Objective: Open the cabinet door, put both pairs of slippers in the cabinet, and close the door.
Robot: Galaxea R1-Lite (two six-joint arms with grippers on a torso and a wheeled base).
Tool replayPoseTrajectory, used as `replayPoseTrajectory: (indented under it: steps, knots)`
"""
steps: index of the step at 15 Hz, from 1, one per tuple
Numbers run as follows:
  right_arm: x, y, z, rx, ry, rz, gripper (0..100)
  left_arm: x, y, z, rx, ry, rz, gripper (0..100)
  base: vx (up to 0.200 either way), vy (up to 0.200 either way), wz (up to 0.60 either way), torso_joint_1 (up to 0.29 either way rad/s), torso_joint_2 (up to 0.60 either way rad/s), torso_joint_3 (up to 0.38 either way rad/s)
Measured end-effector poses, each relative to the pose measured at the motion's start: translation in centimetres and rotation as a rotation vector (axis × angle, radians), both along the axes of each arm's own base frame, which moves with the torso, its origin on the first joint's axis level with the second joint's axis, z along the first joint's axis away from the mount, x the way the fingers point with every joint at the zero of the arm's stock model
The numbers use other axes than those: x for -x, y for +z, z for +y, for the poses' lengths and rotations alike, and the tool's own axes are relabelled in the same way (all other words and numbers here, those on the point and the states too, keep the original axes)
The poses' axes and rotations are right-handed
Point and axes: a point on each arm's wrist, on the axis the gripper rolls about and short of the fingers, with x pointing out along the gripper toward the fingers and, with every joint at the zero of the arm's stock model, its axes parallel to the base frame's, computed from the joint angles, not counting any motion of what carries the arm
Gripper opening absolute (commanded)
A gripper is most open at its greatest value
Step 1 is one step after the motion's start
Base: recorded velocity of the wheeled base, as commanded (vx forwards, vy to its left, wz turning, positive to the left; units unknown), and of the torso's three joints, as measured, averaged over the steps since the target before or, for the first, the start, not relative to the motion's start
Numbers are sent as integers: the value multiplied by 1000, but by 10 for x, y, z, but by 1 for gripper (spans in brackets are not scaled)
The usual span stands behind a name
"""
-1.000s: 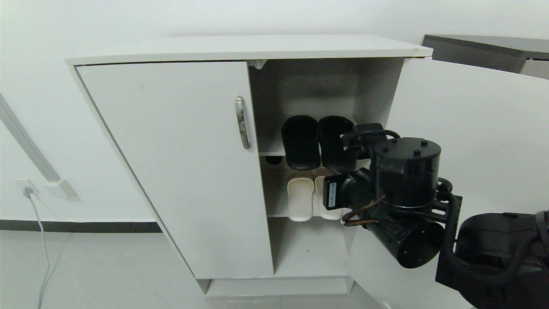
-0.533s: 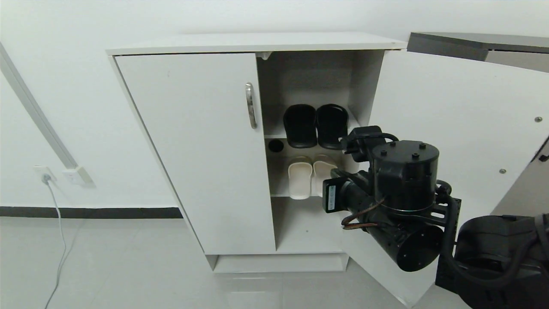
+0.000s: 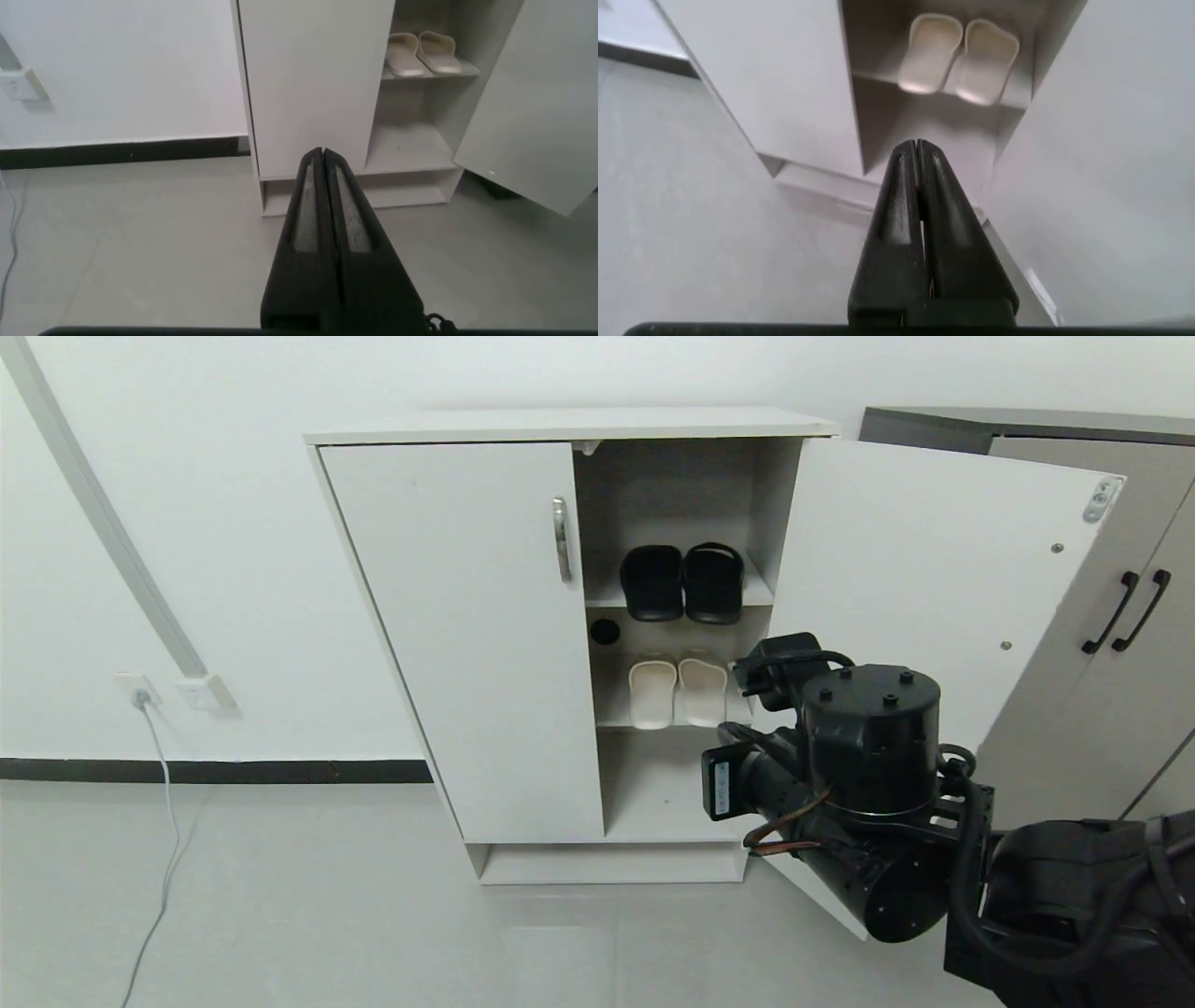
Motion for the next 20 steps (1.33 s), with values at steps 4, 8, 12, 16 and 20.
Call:
replayPoseTrajectory:
  steps: [4, 8, 12, 16, 20]
  knots:
    - [-2, -5, 1, 6, -1, 2, 0, 0, 0, 0, 1, 1, 0, 0, 0, 0, 0, 0, 0, 0]
    - [-4, -10, 2, 18, -3, 12, 0, 0, 0, 0, 2, 1, 0, 0, 0, 0, 0, 0, 0, 0]
    - [-5, -14, 3, 26, -3, 19, 0, 0, 0, 0, 3, 1, 0, 0, 0, 0, 0, 0, 0, 0]
    - [-5, -15, 4, 30, -3, 23, 0, 0, 0, 0, 3, 6, 2, 0, 0, 0, 0, 1, -29, -34]
    - [-5, -17, 3, 38, -2, 29, 0, 0, 0, 0, 4, 6, 3, 0, 0, 0, 0, 15, -264, -336]
